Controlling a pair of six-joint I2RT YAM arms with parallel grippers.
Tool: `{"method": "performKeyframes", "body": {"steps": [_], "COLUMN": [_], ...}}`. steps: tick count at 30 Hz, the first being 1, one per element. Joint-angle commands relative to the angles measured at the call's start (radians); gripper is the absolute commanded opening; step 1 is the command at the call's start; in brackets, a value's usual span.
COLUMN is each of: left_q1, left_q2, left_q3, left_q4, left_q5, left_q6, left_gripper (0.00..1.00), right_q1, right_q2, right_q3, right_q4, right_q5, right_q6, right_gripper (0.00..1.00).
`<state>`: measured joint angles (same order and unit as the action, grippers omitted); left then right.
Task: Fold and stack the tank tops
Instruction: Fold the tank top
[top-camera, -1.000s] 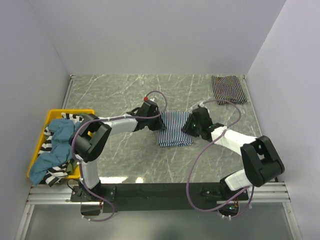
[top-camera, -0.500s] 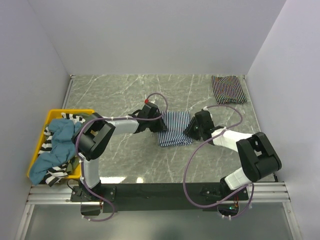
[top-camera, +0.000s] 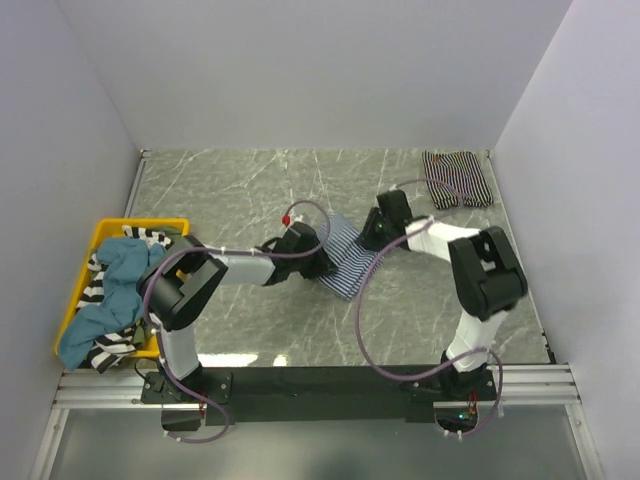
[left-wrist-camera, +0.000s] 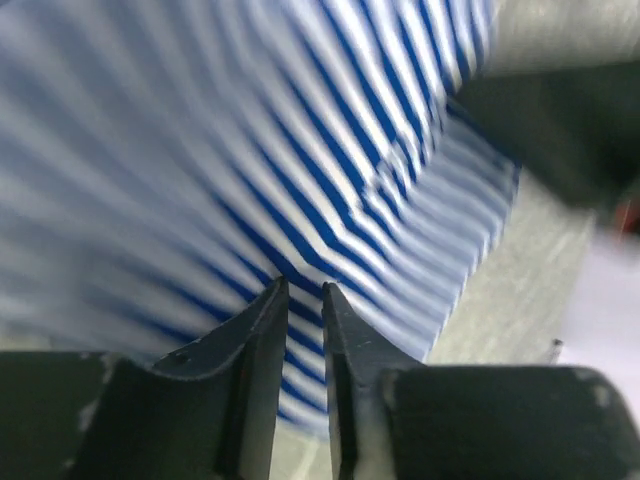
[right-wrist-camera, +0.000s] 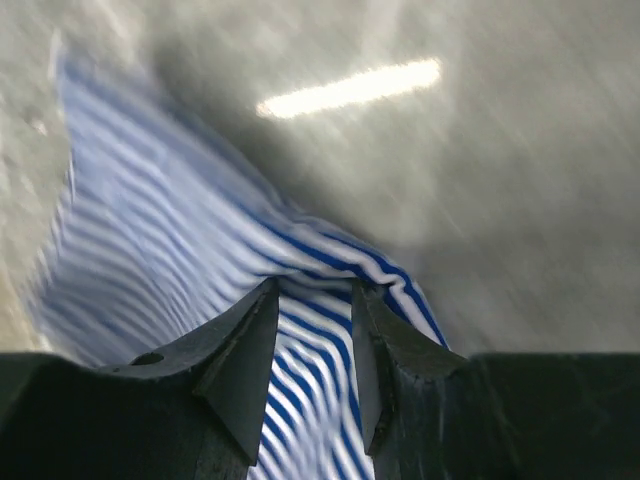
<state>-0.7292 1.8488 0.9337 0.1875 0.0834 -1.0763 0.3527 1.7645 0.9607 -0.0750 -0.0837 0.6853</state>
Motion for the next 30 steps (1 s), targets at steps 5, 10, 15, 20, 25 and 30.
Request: {"method": "performKeyframes", "body": {"steps": [5,10,15,20,25,30], "left_q1": [-0.226,-0.240,-0.202,-0.155,-0.009,0.065], "left_q2": [-0.066,-0.059,-0.108,-0.200,-0.203,-0.007], "left_q3": [-0.082,0.008,0.048,0.123,0.148,0.422], "left_q4": [0.023,-0.014,-0.016,-0.155,-0.233,-0.396], "left_q5": [-0.134,-0.142,-0.125,-0.200,-0.124,-0.051], "left_q6": [-0.264,-0.220,-0.134,-0.017,0.092,0.338], "left_gripper": [0.32,0.36,0.39,0.41,0.42,0.43], "right_q1": [-0.001,0.012,-0.018,-0.044,-0.028,0.184], "right_q2": [0.344,0.342,0.124,-0.266,-0.633,-0.977], "right_q3": [0.453,0.540,0.494,0.221,-0.225,-0.500], "right_q4": [-0.175,-0.215,-0.212,-0.148,-0.060,-0.078], "right_q5": [-0.229,-0.194,-0.030,0.103,0.087,0.171], "right_q6": [-0.179,-0.208,-0.198,-0.039,0.143,0.406], "right_gripper": [0.43,0.43,0.48,0.54,0.57,0.57]}}
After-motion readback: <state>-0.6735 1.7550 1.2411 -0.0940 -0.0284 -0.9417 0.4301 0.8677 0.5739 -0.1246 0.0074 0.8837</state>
